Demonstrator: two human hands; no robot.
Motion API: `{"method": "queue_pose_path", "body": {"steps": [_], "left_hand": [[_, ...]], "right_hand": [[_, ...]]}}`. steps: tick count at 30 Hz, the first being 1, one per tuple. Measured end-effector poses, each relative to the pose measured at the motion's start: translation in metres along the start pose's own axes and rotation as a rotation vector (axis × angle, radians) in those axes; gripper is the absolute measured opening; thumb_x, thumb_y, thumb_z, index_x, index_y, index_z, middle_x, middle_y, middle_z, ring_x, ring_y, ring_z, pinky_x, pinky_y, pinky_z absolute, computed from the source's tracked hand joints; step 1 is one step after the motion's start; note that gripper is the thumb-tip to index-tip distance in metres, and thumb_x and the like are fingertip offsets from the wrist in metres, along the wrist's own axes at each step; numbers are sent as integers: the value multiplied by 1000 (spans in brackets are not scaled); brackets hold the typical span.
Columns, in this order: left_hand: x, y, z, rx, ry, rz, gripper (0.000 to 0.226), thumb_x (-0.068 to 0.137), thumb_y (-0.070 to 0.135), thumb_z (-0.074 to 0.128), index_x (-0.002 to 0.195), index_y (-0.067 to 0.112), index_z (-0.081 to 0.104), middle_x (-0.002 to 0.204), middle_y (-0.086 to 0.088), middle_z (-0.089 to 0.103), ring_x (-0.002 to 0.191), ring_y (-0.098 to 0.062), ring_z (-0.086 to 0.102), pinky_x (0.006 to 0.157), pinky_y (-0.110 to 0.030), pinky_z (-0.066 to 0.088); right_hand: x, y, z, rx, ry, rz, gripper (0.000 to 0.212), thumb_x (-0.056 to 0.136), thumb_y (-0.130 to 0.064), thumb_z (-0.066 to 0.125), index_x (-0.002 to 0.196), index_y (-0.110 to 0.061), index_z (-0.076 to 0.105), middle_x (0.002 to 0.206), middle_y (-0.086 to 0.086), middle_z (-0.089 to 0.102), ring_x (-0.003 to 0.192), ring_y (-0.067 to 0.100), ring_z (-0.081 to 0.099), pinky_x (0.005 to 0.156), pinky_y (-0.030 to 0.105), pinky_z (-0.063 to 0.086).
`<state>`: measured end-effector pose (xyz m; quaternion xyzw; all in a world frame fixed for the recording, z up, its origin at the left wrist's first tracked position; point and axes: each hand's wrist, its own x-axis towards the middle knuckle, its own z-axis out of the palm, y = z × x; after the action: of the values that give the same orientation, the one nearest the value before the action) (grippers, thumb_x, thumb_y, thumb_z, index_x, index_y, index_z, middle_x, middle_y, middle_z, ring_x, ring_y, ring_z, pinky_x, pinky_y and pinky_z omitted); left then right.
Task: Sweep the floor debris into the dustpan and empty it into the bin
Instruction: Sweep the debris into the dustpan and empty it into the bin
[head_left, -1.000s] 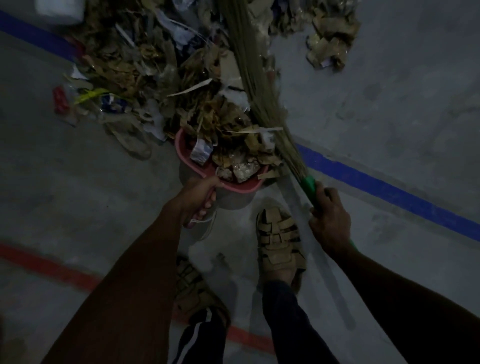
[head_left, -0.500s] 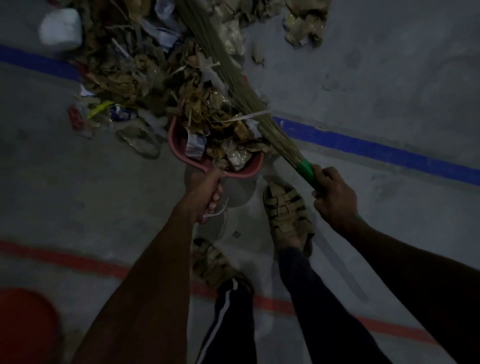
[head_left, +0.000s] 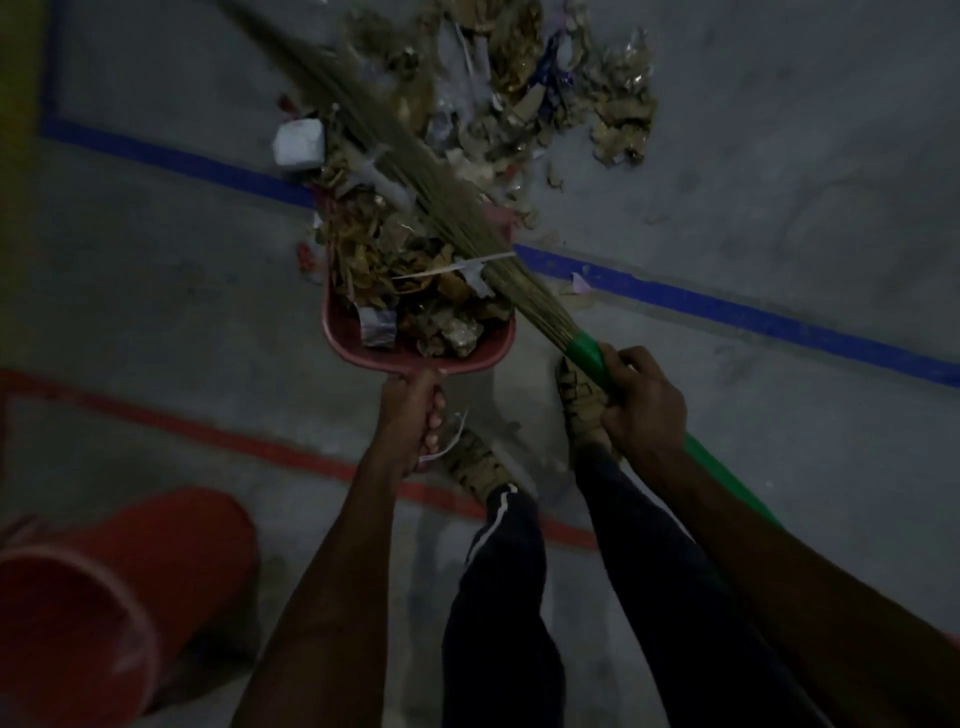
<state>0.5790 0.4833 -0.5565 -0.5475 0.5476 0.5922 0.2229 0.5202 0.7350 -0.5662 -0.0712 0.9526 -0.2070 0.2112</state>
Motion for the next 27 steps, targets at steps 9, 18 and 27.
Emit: {"method": "queue_pose_path", "body": {"steps": [9, 18, 27], "left_hand": [[-201, 35, -84, -229, 11, 111, 38, 95, 23, 57, 61, 8, 47, 47, -8, 34, 33, -16, 28, 45, -19, 24], [-334, 18, -123, -448, 91, 168, 35, 94, 24, 57, 63, 11, 47, 46, -6, 35, 31, -18, 30, 45, -22, 22], [-403, 15, -140, -723, 266, 225, 35, 94, 24, 55, 62, 12, 46, 45, -4, 32, 31, -18, 27, 39, -17, 22]], "right_hand": [[-78, -104, -161, -29, -75, -186, 63, 74, -9, 59, 137, -16, 57, 129, 7, 56, 86, 36, 63, 61, 35, 48], [-147, -175, -231, -38, -138, -451, 63, 74, -7, 63, 136, -11, 57, 132, 12, 52, 82, 39, 63, 60, 39, 51], [-123, -242, -282, -69, -226, -792, 73, 79, 1, 63, 147, -18, 45, 148, 6, 41, 92, 37, 61, 61, 31, 36]]}}
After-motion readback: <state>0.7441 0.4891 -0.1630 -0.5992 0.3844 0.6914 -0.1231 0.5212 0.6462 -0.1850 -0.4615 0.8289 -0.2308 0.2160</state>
